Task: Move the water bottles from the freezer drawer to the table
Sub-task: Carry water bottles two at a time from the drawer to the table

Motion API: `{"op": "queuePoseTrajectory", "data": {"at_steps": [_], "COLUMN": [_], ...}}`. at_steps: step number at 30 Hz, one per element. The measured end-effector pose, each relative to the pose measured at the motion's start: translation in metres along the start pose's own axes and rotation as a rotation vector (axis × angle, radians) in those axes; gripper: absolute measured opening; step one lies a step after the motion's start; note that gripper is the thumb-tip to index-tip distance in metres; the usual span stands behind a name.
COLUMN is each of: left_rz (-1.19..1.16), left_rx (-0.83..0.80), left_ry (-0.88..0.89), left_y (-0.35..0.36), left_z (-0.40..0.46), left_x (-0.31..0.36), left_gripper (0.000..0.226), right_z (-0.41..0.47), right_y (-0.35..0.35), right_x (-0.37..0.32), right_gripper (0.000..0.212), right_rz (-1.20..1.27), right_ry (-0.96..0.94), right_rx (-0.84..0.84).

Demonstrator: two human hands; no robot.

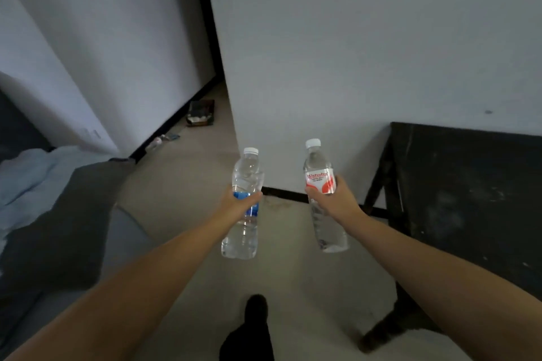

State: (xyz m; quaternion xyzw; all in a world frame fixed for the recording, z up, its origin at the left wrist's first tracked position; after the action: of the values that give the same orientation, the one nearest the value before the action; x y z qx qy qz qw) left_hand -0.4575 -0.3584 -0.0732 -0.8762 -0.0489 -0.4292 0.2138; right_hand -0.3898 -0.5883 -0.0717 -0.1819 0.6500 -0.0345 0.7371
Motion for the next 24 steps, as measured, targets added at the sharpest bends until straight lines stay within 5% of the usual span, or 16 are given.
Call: {"op": "queuePoseTrajectory", "data": {"at_steps": [4,9,15,24], "left_rz": [0.146,0.278,0.398,0.602], "left_rx": [-0.128,-0.268,-0.421,-0.655], "left_ry": [0.081,0.211,0.295,0.395], "left_y": [0.031,0.071,0.150,0.318], "left_z": [0.080,0.151,0.213,0.228], "left_x": [0.065,0.170,0.248,0.305], "left_gripper": [0.076,0.048,0.071,0.057], "right_z": [0.066,0.139,0.176,0.194], "right_y": [-0.017,-0.048,-0.097,-0.204], "right_x": [0.011,0.017,0.036,0.089], "right_gripper": [0.051,0.064,0.066,0.068], "right_rz": [-0.001,0.026,0.014,-0.031], "right_ry": [0.029,0.083,0.211,0.349], "right_rx": [0.130,0.297,0.531,0.729]}}
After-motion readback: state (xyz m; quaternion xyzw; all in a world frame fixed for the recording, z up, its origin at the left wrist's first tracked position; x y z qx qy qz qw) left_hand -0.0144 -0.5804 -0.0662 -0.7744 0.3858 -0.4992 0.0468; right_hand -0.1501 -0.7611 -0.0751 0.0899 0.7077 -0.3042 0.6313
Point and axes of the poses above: each hand's wrist, its own z-axis towards the middle knuckle, its own y-axis out of the palm, x = y × z, the point moved 1 cm from there along z, towards the middle knuckle, and after that the axes turned 14 degrees about -y, right-handed, at the moved point
